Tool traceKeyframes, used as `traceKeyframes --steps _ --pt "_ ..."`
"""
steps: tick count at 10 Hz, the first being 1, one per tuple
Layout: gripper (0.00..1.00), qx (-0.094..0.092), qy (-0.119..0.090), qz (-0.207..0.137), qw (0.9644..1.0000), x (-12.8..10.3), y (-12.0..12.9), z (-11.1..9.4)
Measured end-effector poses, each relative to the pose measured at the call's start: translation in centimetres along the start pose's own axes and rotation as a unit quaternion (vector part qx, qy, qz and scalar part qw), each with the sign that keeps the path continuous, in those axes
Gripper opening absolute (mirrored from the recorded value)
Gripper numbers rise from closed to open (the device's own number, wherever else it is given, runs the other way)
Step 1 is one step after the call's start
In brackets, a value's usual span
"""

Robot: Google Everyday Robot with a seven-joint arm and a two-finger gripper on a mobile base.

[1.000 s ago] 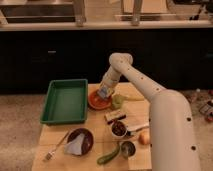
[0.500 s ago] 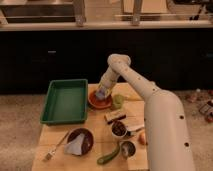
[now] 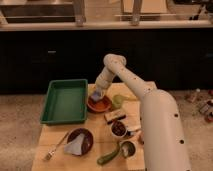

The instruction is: Wipe red bowl with sponge

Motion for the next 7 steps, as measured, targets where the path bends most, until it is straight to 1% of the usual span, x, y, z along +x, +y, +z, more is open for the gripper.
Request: traceKeyframes --steps 2,4,6,7 --pt "0.0 -0.004 -0.009 -0.015 0.9998 -1.5 -0.1 0.3" --pt "0.0 -0.006 -0.008 -0.022 0.9997 -2.6 0.6 -0.2" --pt "0.0 -0.016 -0.013 -0.037 0.9991 -4.4 0.7 -0.1" --pt "0.0 -0.02 -0.015 -0.039 0.9989 -4.9 1.0 -0.1"
